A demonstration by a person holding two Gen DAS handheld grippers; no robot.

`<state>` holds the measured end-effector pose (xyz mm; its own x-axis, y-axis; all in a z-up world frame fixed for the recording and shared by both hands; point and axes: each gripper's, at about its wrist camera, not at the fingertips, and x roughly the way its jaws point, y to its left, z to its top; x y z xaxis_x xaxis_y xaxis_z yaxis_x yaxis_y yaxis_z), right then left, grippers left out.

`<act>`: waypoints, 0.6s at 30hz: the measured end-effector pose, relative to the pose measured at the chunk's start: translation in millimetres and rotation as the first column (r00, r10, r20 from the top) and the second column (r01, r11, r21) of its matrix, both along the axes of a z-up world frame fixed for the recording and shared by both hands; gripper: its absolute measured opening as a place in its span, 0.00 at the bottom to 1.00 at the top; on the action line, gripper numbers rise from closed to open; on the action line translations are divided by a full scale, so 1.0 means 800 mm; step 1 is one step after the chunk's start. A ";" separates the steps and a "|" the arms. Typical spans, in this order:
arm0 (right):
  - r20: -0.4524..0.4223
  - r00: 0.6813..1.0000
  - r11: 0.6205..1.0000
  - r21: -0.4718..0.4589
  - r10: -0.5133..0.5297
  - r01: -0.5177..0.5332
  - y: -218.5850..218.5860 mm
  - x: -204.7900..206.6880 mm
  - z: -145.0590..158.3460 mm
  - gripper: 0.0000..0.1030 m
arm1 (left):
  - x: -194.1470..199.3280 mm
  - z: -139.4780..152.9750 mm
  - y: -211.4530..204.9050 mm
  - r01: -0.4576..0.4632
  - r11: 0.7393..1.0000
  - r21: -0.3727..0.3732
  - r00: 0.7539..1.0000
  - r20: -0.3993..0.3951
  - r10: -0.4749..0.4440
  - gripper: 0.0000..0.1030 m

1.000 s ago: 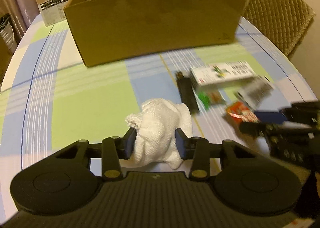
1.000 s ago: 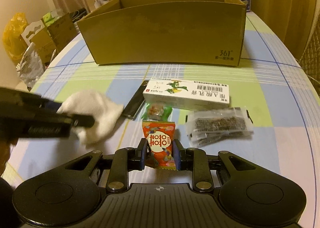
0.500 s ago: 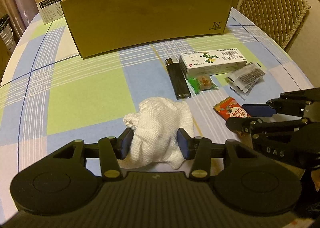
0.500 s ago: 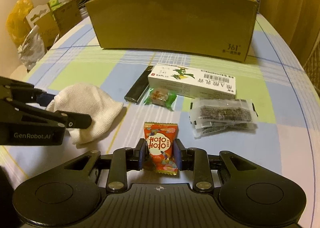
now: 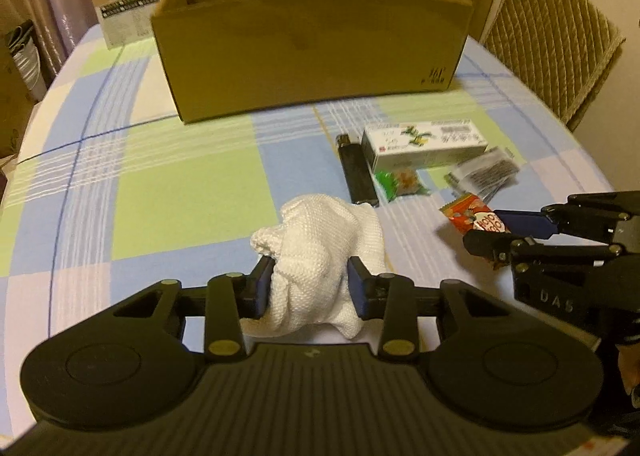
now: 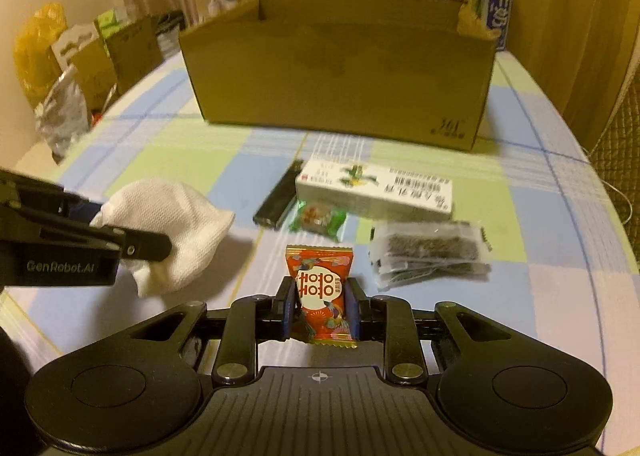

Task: Organize objects
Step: 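Grasp the white towel with the left tool while the right tool holds the candy packet, then carry the towel with the left tool while the right tool carries the candy packet to the box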

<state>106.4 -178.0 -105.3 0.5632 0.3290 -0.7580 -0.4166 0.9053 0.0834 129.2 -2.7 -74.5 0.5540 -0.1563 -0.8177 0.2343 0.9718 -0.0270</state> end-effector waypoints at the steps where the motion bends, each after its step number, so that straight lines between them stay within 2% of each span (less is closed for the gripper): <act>1: 0.003 1.000 1.000 0.011 -0.005 0.005 -0.003 -0.003 0.006 0.22 | -0.004 0.006 0.001 -0.008 1.000 -0.003 1.000 0.007 0.008 0.33; 10: 0.029 0.999 0.998 0.054 -0.025 0.023 -0.015 -0.032 0.045 0.22 | -0.045 0.045 0.006 -0.060 0.998 -0.023 0.997 0.046 0.061 0.33; 18: 0.055 0.998 0.998 0.062 -0.032 0.029 -0.025 -0.053 0.068 0.22 | -0.069 0.068 -0.002 -0.054 0.998 -0.023 0.996 0.071 0.055 0.33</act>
<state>64.2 -197.8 -50.6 0.6145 0.3559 -0.7041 -0.3944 0.9115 0.1166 73.8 -4.1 -20.0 0.6195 -0.1415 -0.7721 0.1833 0.9825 -0.0330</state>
